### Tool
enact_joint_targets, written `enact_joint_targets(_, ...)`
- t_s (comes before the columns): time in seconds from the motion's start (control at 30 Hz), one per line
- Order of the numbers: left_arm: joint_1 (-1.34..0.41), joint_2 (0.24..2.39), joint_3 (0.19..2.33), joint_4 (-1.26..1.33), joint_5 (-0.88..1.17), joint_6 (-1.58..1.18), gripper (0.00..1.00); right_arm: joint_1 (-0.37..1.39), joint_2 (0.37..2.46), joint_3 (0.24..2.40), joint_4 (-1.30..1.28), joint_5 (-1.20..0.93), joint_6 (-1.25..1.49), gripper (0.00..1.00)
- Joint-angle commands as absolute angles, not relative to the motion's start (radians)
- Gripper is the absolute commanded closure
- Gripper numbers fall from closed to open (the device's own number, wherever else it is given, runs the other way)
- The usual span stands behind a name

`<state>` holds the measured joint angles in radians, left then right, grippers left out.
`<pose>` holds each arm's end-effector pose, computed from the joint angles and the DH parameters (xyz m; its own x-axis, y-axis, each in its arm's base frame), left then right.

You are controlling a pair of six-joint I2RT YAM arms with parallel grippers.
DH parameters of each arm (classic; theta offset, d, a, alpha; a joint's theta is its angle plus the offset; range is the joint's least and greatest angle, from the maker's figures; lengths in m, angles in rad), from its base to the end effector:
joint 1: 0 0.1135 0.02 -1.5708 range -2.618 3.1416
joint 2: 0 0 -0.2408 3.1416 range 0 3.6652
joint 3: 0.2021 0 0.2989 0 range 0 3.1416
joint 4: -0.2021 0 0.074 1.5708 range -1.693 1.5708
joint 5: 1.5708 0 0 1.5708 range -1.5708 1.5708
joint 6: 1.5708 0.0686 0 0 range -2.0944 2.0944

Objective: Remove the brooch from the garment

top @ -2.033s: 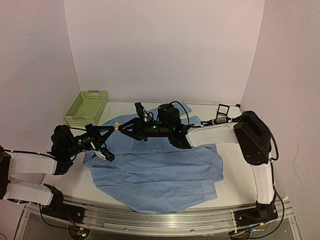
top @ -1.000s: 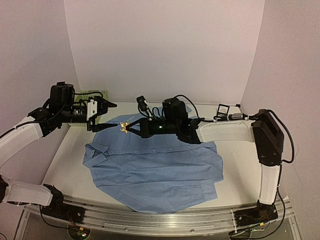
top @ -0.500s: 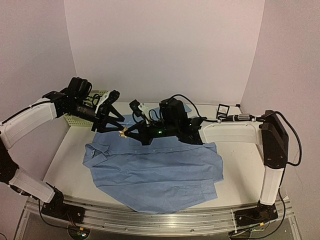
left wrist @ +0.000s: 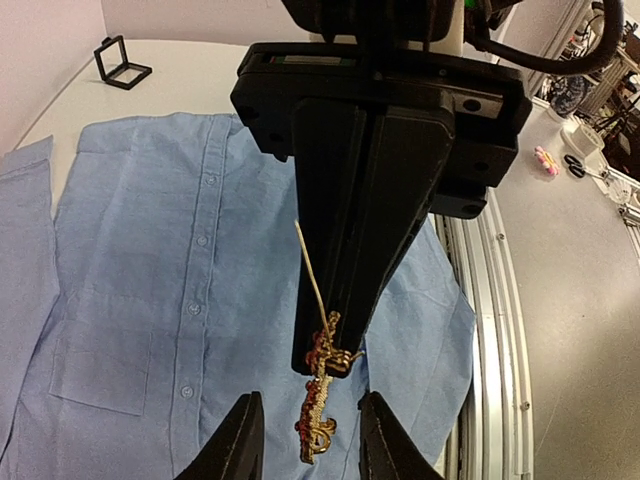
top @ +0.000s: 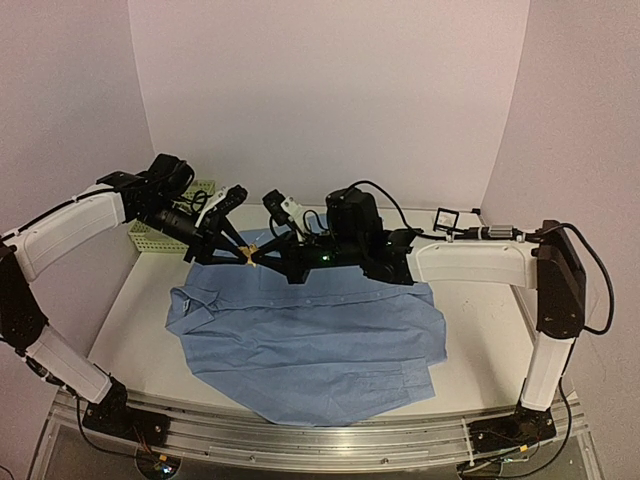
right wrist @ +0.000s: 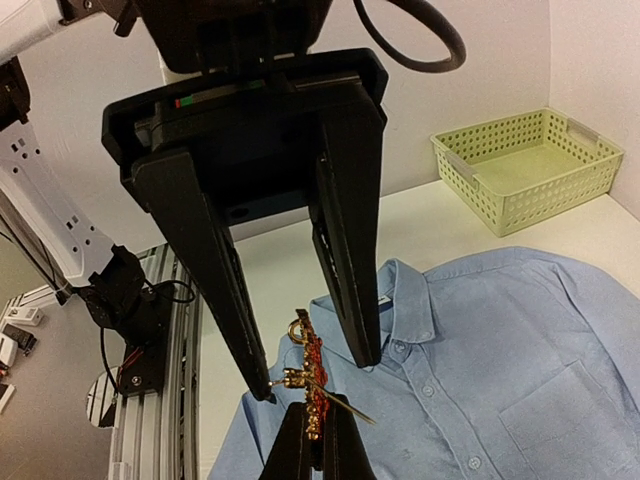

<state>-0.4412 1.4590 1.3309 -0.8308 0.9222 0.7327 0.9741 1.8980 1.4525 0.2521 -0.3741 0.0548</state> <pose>0.2999 -0.2021 0.2804 -0.1008 0.4944 -0.8633 0.9946 0.0269 -0.1007 0.2730 0.4465 0.2430 -0.1610 -0.1463 -0.9760 -0.9641 0.2348 0.1239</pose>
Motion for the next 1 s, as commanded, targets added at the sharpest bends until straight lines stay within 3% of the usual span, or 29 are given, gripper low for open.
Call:
enact_joint_targets(0.0, -0.437, 1.460, 1.405, -0.870, 0.950, 0.733, 0.69, 0.981, 1.856, 1.452, 0.264, -0.372, 0.039, 1.00)
enact_joint_targets(0.27, -0.436, 1.444, 1.396, -0.888, 0.953, 0.758, 0.79, 0.980, 1.853, 1.444, 0.264, -0.368, 0.045, 1.00)
enact_joint_targets(0.43, -0.436, 1.457, 1.404, -0.900, 0.938, 0.768, 1.00, 0.981, 1.854, 1.451, 0.264, -0.365, 0.044, 1.00)
enact_joint_targets(0.6, -0.436, 1.448, 1.392, -0.878, 0.936, 0.750, 1.00, 0.981, 1.853, 1.433, 0.265, -0.356, 0.055, 1.00)
enact_joint_targets(0.8, -0.436, 1.362, 1.286, -0.706, 0.789, 0.752, 1.00, 0.951, 1.798, 1.391, 0.265, -0.345, 0.074, 0.58)
enact_joint_targets(0.87, -0.439, 1.330, 1.243, -0.650, 0.729, 0.836, 1.00, 0.924, 1.771, 1.369, 0.265, -0.355, 0.093, 0.52)
enact_joint_targets(0.97, -0.451, 1.246, 1.135, -0.529, 0.614, 1.032, 1.00, 0.892, 1.736, 1.337, 0.265, -0.350, 0.109, 0.50)
